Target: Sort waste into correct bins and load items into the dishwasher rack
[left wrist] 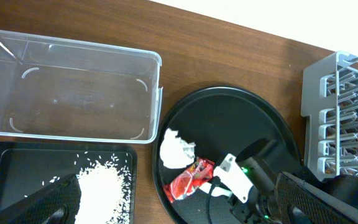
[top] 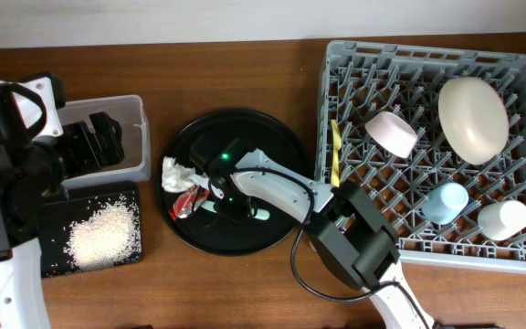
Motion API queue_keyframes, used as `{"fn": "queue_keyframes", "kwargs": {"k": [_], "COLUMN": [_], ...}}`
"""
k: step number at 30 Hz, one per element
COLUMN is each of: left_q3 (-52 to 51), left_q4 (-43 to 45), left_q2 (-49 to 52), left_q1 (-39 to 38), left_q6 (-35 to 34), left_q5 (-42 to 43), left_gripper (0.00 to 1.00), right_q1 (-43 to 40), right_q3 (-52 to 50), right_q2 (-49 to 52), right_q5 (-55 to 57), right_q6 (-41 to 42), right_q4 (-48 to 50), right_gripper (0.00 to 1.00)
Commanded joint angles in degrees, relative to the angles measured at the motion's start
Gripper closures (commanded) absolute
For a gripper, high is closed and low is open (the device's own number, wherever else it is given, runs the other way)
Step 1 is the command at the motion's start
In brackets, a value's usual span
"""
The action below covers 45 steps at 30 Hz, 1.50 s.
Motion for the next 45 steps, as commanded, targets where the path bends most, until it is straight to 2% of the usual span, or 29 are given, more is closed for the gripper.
{"fn": "queue_keyframes", "kwargs": {"k": [1, 9, 11, 13, 16, 22, 29, 35, 37, 39, 42, 45], "left_q3": [0.6, 0.6, 0.6, 0.6, 0.6, 0.6, 0.6, 0.6, 0.6, 0.6, 0.6, 0.6], "left_q4": [-0.1, -0.1, -0.1, -0.1, -0.1, -0.1, -0.1, -0.1, -0.1, -0.1, -0.1, -0.1], "left_q2": [-0.3, -0.3, -0.3, -0.3, -0.3, -0.3, -0.3, -0.3, -0.3, -0.3, -0.3, -0.3], "left_q1": [0.2, 0.2, 0.2, 0.2, 0.2, 0.2, 0.2, 0.2, 0.2, 0.2, 0.2, 0.2], "left_q6": [0.5, 0.5, 0.5, 0.5, 0.5, 0.5, 0.5, 0.5, 0.5, 0.5, 0.5, 0.5], "left_q5": [0.2, 0.2, 0.2, 0.2, 0.2, 0.2, 0.2, 0.2, 0.2, 0.2, 0.2, 0.2], "left_gripper": [0.01, 0.01, 0.00, 0.01, 0.01, 0.01, 0.01, 0.01, 0.01, 0.01, 0.01, 0.01], "right_q1": [0.1, -2.1, -4.1, -5.2, -5.1, 0.0, 2.3, 1.9, 1.9, 1.9, 1.9, 1.9], "right_q3": [-0.2, -0.3, -0.3, -0.3, -0.9, -2.6, -2.7, -4.1, -4.5, -4.6, -4.5, -4.4], "right_q2": [-7.4, -19.5, -21.7, -21.7, -18.9, -9.9, -3.1, -2.0, -2.0, -2.0, -2.0, -2.1], "right_q5": [2.9, 10.9, 8.4, 0.6, -3.5, -4.9, -2.3, -2.3, -2.5, -2.5, -2.0, 0.3], "right_q6": [2.2, 6.1, 5.9, -1.1, -9.3, -14.9, -15.0, -14.5, -14.3, -12.9, -12.1, -10.5], "right_q4": [-0.4, -0.4, -0.4, -1.3, -3.2, -3.1, -1.0, 1.2, 2.1, 3.1, 3.3, 2.2], "right_gripper": [0.71, 0.69, 0.53, 0.48, 0.45, 0.41, 0.37, 0.36, 0.40, 0.54, 0.69, 0.75]}}
